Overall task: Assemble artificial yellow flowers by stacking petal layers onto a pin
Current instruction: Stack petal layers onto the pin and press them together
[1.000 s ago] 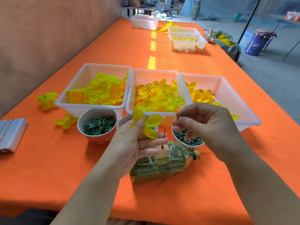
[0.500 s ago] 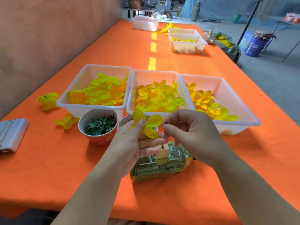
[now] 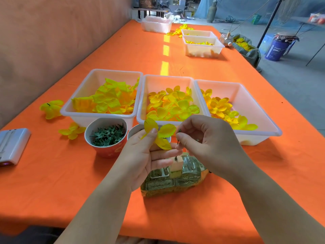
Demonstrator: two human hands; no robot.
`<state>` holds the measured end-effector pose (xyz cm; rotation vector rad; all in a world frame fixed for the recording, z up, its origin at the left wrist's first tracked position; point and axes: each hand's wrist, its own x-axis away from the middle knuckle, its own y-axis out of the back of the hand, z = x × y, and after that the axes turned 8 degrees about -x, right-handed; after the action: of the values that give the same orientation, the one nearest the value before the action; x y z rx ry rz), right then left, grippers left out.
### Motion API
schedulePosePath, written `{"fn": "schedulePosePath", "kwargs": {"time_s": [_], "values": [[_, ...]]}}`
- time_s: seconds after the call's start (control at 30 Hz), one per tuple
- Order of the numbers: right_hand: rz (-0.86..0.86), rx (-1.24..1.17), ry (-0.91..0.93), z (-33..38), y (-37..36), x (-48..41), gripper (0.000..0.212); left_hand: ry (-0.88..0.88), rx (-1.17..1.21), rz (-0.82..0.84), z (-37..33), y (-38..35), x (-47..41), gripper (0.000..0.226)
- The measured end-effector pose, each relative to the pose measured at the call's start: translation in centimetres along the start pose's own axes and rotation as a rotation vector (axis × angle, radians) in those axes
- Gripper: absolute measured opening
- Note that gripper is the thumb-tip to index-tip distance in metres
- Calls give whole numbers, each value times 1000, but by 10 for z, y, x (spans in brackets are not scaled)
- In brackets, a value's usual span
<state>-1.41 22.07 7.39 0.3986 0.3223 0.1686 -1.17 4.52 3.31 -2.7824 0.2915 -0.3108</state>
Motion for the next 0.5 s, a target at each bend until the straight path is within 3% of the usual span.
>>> {"fn": "schedulePosePath", "kwargs": {"time_s": [0.23,0.4,0.5], "values": [[86,-170,-62,-1,6,-3,10,6,-20,5,1,0,0,32],[56,68,118,0,5,-4,10,0,-18,-2,0,0,0,31],[28,-49,72,-4,1,-2,10,-1,-18,3,-1,0,0,31]]}}
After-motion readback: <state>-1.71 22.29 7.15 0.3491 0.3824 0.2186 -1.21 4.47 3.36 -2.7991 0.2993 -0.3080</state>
